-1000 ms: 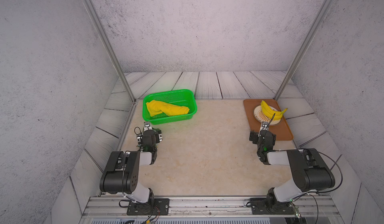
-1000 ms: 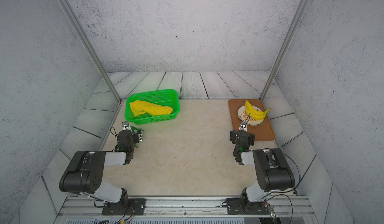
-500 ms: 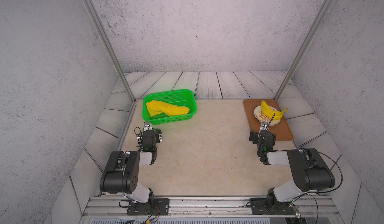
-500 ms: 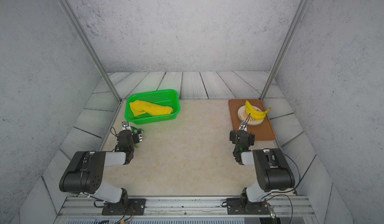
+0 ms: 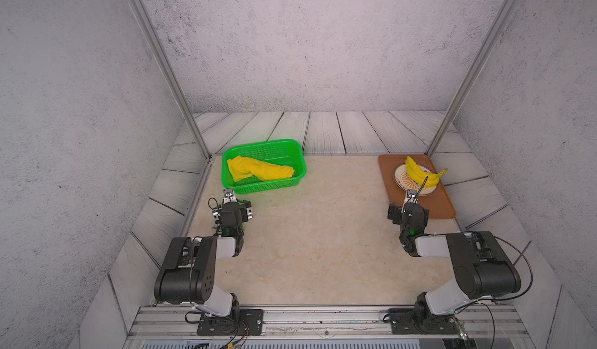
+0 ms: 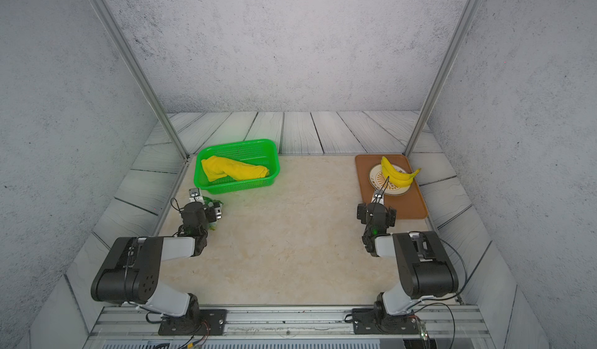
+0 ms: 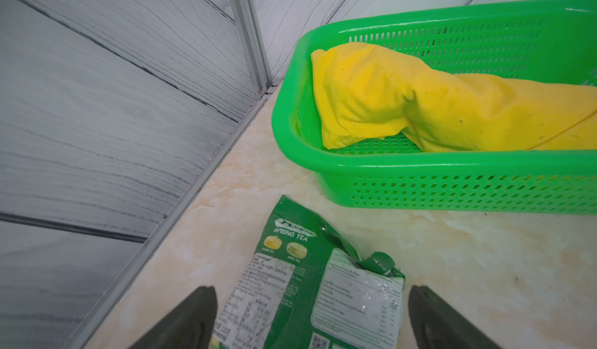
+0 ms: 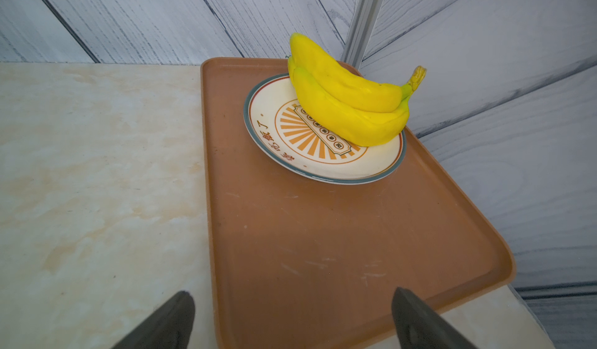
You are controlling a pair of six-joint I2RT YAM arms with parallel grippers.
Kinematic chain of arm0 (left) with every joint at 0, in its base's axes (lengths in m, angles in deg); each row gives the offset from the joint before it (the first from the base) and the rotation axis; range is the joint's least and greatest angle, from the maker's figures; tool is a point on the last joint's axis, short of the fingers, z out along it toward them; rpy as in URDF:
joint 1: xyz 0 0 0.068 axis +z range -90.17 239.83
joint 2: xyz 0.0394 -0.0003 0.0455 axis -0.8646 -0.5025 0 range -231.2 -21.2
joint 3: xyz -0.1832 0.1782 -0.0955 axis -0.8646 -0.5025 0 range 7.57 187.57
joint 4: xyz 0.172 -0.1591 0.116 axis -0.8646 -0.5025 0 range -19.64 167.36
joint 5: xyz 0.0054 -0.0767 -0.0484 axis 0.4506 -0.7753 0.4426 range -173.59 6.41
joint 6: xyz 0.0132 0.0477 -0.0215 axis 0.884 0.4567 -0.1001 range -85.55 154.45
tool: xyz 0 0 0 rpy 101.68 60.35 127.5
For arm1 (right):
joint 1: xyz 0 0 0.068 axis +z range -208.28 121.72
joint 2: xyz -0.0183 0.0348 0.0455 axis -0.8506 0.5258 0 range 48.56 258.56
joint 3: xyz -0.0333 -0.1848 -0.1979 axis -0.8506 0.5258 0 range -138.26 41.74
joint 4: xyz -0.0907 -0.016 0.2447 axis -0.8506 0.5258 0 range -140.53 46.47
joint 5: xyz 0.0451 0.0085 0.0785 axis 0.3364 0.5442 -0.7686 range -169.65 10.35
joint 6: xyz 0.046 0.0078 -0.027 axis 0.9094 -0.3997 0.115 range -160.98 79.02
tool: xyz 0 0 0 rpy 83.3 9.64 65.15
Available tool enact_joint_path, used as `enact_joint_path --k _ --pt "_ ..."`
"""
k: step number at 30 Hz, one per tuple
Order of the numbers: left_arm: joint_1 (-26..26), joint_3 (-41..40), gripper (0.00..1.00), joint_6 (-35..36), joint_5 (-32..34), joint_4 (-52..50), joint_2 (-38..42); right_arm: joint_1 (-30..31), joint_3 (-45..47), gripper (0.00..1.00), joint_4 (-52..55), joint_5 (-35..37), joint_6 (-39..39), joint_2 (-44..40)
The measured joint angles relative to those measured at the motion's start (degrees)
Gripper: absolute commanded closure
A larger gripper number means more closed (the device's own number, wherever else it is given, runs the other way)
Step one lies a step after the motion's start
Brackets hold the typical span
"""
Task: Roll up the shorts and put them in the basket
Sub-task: Reset both arms
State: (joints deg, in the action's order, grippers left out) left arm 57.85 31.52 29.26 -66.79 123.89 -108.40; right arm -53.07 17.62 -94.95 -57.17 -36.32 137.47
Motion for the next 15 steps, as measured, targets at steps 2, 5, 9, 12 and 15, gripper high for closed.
enact_joint_path --k 2,5,9,12,15 --pt "0.13 -0.76 0.02 -0.26 0.33 0.17 0.20 -0.59 0.04 0.01 0.04 -0.09 0.83 -0.13" --pt "0.22 -0.07 0.02 0.26 -0.59 -0.87 -0.22 -1.49 -0.15 0.01 0.33 -0.96 0.90 -0.24" --pt "0.20 0.00 0.02 0.00 0.20 -0.94 -0.22 -1.66 -0.09 0.01 0.48 -1.18 1.38 -0.35" --pt "0.07 0.26 0.02 0.00 0.57 -1.36 -0.22 -1.64 -0.20 0.01 0.70 -1.44 1.29 -0.39" --pt "-0.04 0.39 0.02 0.02 0.61 -1.40 -0.22 -1.64 -0.22 0.01 0.90 -1.55 1.29 -0.39"
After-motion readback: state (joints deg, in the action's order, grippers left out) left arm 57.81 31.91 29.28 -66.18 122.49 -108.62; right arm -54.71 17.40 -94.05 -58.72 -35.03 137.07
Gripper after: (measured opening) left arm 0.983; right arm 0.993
